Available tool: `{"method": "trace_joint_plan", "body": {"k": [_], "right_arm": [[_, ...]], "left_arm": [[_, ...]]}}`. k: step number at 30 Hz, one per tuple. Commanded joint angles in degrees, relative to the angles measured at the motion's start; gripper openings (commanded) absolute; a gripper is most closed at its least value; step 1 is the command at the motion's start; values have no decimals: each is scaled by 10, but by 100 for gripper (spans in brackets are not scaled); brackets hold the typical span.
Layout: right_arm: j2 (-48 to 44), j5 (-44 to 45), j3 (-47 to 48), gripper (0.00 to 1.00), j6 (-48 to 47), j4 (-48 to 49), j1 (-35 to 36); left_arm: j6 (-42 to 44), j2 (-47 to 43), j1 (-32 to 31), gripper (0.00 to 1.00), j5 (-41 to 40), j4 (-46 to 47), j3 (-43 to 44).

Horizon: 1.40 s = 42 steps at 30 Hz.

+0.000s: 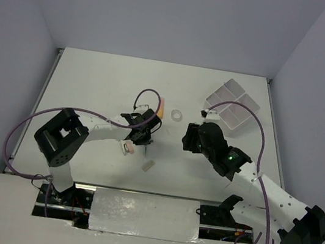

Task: Sort the stationery into containers
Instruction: Pick up the pen from the center of the board, then pick up the pen cap from the center of the board.

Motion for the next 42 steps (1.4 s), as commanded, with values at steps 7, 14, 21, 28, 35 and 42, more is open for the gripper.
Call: {"method": "trace_joint_plan", "body": {"k": [7,14,21,28,35,42], "right_arm": [[115,-87,72,60,-56,38,-60],[312,-123,195,57,-116,0,-61],[456,-89,312,51,-154,-45,-61],[521,-114,372,48,-176,-61,-67],[557,-116,386,45,-178,-69,-67],[590,-113,393,43,-184,-69,-68]], "left_arm": [[87,-127,-7,0,-13,-89,8],[143,-253,-6,0,-24,-153,28],[270,-363,9,0,33,-223,75],[385,-491,12,0,103,-238,67],[408,-551,12,0,97,-194,-18],[413,-563,17,0,112,-179,-38]]}}
